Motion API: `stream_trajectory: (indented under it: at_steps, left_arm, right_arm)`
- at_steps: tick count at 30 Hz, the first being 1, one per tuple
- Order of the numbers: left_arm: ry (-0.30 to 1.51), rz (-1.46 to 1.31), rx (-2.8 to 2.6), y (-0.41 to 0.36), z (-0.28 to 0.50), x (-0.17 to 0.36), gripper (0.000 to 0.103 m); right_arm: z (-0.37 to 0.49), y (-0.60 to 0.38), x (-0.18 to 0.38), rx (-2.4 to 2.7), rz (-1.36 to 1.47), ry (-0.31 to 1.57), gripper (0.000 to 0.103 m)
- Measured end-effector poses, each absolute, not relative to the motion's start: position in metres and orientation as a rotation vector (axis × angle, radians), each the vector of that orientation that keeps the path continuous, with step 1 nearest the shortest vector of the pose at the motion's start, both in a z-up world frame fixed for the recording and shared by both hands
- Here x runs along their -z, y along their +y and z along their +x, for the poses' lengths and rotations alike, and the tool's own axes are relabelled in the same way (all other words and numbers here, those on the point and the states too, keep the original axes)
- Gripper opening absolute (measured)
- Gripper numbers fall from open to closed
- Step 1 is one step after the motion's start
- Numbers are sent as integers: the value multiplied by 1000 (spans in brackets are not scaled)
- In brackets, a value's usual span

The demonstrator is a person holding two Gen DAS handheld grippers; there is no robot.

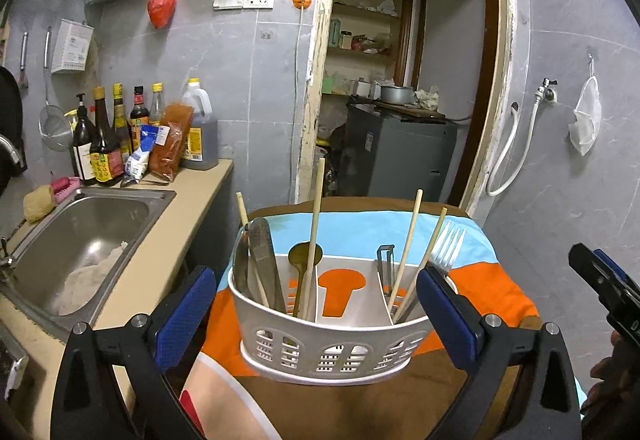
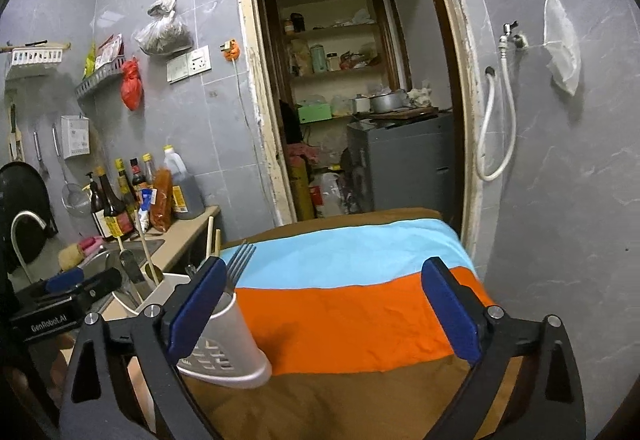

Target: Organize utensils

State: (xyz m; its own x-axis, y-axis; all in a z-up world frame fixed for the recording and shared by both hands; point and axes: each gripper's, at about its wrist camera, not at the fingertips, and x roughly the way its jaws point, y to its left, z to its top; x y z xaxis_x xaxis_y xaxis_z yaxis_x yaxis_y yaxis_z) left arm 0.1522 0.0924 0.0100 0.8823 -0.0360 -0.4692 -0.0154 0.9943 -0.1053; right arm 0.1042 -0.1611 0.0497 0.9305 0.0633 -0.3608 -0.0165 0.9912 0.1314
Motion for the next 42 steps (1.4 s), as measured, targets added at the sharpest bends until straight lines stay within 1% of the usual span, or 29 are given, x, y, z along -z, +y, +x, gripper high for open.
stream_trajectory:
  at_steps: [5, 11, 30, 39, 42]
  left_arm:
    - [476, -86, -8, 89, 139, -14, 101]
    - [444, -68, -30, 80, 120, -14, 102]
    - [397, -101, -99, 36, 20, -25, 102]
    - [409, -75, -104, 27, -14, -17, 102]
    - [408, -83, -108, 27, -19, -14, 102]
  right_arm:
    - [86, -167, -54, -27, 106, 373, 99]
    - [67, -176, -56, -23, 81, 369, 99]
    - [-16, -236, -72, -78, 57, 363, 99]
    - [-45, -252, -66, -98, 53, 350, 100]
    - [-49, -254, -62, -99, 55, 349, 102]
